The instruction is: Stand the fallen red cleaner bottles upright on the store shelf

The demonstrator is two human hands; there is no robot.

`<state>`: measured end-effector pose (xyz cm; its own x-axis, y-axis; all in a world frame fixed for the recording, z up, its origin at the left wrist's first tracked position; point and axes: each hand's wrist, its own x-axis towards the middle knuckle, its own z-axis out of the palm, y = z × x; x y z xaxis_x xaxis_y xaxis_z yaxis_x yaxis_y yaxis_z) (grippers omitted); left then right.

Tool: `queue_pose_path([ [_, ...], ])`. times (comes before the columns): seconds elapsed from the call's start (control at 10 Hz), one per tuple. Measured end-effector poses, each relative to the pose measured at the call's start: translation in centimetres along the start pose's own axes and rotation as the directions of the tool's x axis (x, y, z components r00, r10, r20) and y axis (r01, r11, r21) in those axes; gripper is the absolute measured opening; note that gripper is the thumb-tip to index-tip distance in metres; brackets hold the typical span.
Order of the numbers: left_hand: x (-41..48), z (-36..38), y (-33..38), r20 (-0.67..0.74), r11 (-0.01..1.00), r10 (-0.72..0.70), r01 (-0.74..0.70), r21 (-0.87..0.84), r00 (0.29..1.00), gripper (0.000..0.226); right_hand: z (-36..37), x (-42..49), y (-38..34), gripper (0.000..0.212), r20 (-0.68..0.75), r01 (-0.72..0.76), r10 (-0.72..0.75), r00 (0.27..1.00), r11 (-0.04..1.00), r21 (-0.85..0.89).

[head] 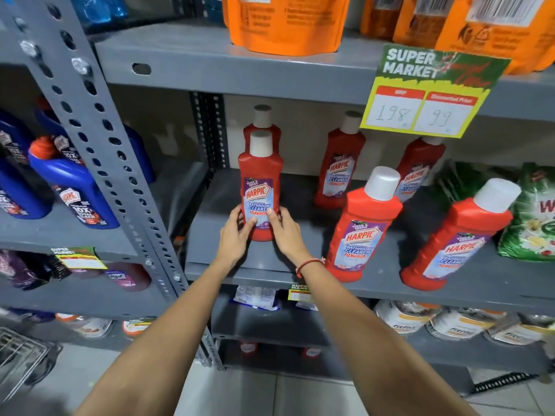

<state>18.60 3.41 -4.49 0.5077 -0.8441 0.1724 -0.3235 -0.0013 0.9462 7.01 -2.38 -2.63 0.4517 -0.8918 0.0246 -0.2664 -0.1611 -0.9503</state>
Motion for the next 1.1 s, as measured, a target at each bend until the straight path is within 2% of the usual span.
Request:
queue_pose_path([
  [0.3, -2.8, -1.1, 0.1, 0.000, 0.999, -0.002, 0.002, -0.053, 1.000, 0.044, 0.5, -3.2, 0.6, 0.038, -0.014, 0.036, -0.036, 0.999, 0.999, -0.012],
  [0.9, -7.7, -2.3, 1.1, 0.022, 1.000, 0.015, -0.015, 0.012, 1.000, 0.041, 0.8, -8.3, -0.2, 0.040, -0.004, 0.053, -0.053, 0.999, 0.998, -0.024],
  [1.0, -8.0, -2.5, 1.8, 0.044, 0.998, -0.004, 0.001, 0.063, 0.999, 0.039, 0.6, -8.4, -0.3, 0.043, 0.019, 0.045, -0.044, 0.999, 0.997, -0.064],
  [1.1, -8.6, -2.8, 2.7, -0.008, 0.986, -0.004, 0.006, 0.166, 1.000, 0.043, 0.1, -8.8, -0.8, 0.046, -0.038, 0.043, -0.048, 0.998, 0.991, -0.126],
])
